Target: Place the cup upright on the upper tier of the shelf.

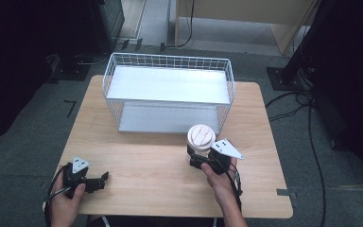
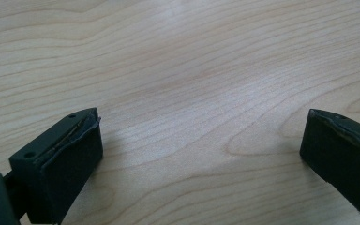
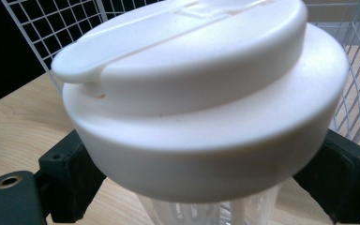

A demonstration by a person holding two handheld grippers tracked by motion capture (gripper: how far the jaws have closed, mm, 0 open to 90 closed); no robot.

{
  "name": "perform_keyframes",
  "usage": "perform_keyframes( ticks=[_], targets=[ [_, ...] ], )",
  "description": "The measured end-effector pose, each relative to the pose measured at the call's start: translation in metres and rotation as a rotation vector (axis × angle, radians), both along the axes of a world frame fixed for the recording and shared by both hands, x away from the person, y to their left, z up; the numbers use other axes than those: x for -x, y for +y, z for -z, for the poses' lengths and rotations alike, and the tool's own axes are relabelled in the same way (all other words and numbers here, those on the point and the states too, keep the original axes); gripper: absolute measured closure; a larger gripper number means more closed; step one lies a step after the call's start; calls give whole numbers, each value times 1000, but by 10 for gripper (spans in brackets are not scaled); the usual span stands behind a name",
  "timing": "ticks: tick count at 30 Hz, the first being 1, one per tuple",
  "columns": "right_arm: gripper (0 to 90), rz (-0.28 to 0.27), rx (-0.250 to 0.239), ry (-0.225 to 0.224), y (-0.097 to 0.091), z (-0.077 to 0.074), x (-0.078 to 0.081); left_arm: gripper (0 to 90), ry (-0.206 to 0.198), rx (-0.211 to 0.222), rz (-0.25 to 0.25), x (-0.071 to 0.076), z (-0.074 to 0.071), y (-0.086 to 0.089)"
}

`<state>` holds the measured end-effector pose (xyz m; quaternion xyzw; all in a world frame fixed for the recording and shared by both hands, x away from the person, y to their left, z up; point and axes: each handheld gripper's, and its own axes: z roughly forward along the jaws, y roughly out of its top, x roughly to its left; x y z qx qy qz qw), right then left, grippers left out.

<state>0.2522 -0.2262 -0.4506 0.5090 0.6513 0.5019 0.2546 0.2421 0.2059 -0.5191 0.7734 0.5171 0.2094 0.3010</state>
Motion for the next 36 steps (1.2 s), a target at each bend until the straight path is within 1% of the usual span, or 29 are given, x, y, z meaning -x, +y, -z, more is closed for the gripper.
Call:
perform_keyframes(
  ticks=[7,11,14,20,27,30,34,36],
  targets=[
    [102,6,5,-11,3,0,-3,0,0,0,0,0,0,0],
    [95,-2,11,-18,6,1,-6,0,0,0,0,0,0,0],
    [94,1,7,-18,7,0,-7,0,0,0,-1,0,0,0],
    [80,-22,-12,-12,9,3,-12,0,0,0,-1,0,0,0],
    [67,-19,-30,-15,11,4,-14,0,0,0,0,0,0,0],
    [72,-20,-31,-21,11,4,-15,0,0,0,-1,0,0,0],
    [93,-10,-10,-37,12,3,-14,0,0,0,0,0,0,0],
    [104,-9,-13,-48,13,3,-13,0,0,0,-1,0,0,0]
  ],
)
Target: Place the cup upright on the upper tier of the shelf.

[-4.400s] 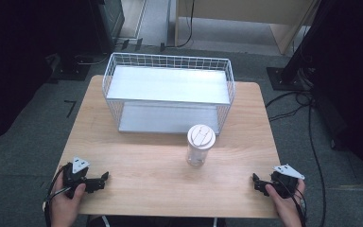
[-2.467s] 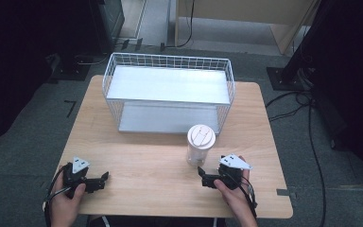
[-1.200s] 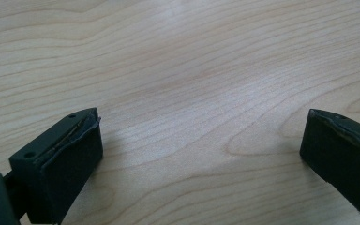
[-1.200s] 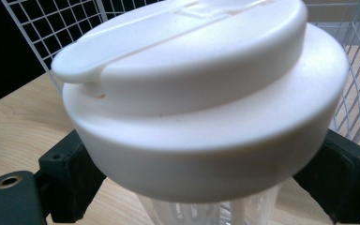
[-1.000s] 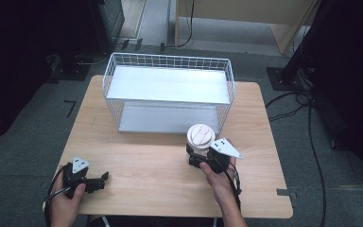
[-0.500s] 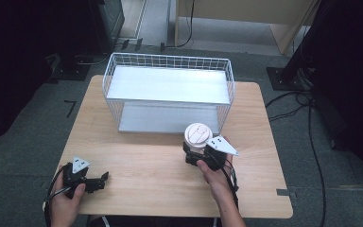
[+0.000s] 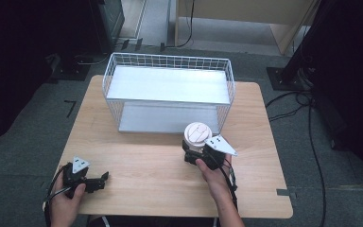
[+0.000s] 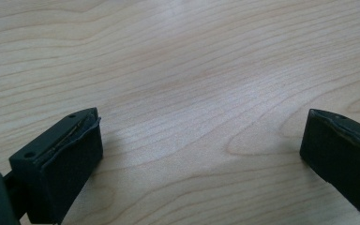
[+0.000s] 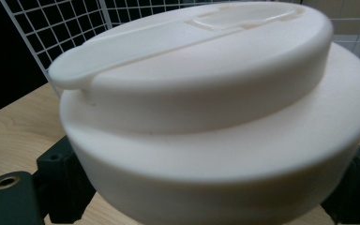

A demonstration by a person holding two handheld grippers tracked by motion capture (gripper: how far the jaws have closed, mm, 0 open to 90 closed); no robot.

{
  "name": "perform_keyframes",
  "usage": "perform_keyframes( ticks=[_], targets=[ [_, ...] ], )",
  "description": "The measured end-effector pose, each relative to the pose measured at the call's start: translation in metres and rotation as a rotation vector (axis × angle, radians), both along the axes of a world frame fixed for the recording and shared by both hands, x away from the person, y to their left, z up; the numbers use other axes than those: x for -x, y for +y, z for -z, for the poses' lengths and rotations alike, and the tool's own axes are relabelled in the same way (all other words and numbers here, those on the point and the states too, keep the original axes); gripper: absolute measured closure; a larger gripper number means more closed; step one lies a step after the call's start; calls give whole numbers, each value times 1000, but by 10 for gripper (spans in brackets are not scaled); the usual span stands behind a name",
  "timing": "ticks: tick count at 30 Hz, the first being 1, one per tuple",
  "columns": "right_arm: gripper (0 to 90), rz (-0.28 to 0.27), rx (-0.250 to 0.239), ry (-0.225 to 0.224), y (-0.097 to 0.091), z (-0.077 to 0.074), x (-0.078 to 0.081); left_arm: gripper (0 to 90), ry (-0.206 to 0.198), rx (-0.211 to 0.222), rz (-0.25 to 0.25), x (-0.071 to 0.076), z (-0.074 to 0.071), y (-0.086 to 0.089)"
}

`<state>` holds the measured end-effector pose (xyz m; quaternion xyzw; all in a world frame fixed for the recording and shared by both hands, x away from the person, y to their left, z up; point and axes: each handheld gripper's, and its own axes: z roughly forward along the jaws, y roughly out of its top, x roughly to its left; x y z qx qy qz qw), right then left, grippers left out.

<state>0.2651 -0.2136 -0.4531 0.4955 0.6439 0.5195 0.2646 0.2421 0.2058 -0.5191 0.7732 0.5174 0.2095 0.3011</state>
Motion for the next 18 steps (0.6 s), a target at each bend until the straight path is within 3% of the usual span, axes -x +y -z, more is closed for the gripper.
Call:
perform_keyframes(
  ticks=[3,11,18],
  targets=[
    [157,22,-3,-6,0,-1,1,0,0,0,0,0,0,0],
    [158,14,-13,-14,0,-1,2,0,0,0,0,0,0,0],
    [160,21,-27,-54,1,-6,5,0,0,0,0,0,0,0]
  ],
)
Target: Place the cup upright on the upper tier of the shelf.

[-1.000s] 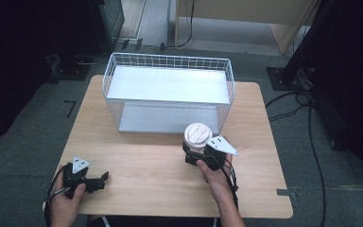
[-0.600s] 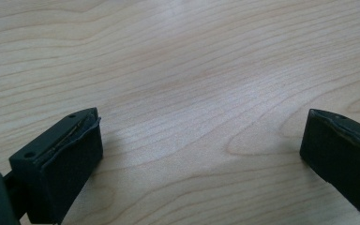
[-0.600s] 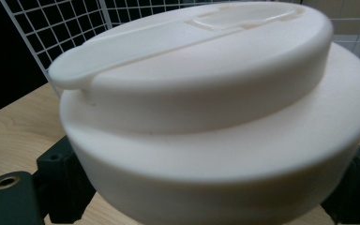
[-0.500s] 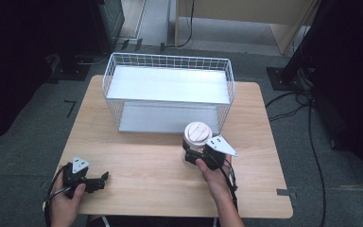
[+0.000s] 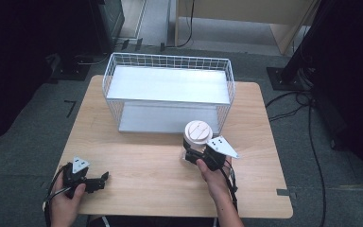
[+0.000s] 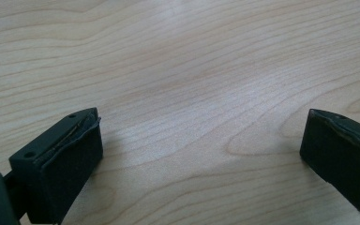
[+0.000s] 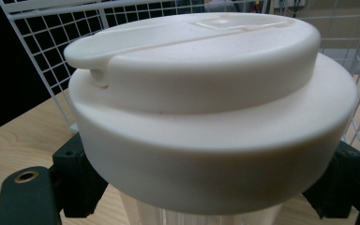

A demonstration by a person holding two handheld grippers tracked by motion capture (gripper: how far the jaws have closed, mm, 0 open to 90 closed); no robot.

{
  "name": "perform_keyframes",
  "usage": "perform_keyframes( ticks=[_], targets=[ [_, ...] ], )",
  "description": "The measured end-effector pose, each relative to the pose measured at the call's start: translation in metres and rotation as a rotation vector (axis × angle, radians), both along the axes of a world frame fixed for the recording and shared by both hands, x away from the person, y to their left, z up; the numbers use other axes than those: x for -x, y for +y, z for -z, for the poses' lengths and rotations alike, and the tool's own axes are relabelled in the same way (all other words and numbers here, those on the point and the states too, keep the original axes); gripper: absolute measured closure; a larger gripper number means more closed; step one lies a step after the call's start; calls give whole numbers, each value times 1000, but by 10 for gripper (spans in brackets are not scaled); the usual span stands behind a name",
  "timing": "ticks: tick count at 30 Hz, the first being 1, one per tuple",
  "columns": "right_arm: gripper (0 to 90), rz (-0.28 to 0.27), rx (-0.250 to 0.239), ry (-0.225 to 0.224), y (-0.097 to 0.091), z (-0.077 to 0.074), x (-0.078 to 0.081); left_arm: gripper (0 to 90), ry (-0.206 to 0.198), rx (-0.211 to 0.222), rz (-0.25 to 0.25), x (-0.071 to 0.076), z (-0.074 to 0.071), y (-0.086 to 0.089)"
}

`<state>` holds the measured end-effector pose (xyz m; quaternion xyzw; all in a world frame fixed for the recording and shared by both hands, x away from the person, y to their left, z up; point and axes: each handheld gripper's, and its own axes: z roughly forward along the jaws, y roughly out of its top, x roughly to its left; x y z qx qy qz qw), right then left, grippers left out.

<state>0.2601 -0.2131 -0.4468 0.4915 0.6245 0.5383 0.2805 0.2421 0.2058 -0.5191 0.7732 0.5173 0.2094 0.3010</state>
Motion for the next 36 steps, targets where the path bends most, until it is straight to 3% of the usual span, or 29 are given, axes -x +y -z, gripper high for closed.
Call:
perform_keyframes(
  ticks=[13,36],
  targets=[
    [160,15,-3,-93,2,-32,1,0,-1,2,-2,0,0,0],
    [161,7,7,-262,21,-115,-15,0,-1,1,-1,0,0,0]
  ],
)
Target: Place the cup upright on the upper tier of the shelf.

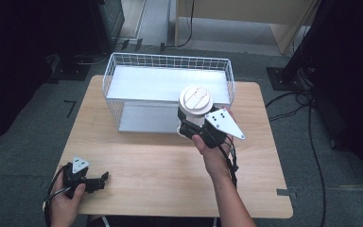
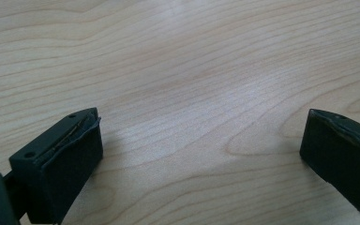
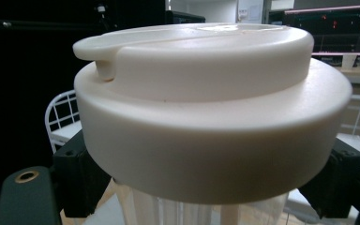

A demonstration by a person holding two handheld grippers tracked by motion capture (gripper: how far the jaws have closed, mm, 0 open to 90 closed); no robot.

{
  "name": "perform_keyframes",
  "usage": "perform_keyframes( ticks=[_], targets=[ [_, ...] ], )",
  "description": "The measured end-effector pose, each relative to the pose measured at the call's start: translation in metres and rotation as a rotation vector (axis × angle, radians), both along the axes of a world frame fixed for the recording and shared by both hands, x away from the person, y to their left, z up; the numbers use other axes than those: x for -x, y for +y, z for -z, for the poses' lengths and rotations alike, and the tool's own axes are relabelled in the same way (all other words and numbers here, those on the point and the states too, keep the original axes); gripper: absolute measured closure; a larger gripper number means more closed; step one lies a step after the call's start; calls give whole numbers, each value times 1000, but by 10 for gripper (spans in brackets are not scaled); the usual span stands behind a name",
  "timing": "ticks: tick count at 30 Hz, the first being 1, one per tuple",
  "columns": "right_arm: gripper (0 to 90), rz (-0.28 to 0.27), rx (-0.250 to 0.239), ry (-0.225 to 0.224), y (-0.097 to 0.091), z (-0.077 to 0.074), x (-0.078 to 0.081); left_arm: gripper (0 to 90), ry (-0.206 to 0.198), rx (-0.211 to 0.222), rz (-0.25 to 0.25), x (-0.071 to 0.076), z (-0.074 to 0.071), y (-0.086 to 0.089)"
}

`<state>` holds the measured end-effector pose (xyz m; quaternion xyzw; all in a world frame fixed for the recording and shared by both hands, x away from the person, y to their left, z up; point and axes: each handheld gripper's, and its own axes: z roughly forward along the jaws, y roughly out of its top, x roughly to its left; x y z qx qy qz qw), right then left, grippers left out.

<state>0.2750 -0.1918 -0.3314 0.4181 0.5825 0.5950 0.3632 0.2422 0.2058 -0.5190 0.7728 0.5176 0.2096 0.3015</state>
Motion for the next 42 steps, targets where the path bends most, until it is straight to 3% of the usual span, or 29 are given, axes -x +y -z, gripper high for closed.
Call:
perform_keyframes(
  ticks=[10,16,24,34,42],
  targets=[
    [161,12,-2,-71,11,-41,-14,0,0,1,0,0,0,0],
    [161,43,17,-85,17,-57,-34,0,2,0,0,0,0,0],
    [161,120,13,-59,23,-66,-72,0,3,-3,2,0,0,0],
    [160,176,57,-26,36,-65,-111,0,3,-3,2,0,0,0],
    [160,194,41,3,38,-61,-128,0,-1,-2,5,1,0,0]
  ],
)
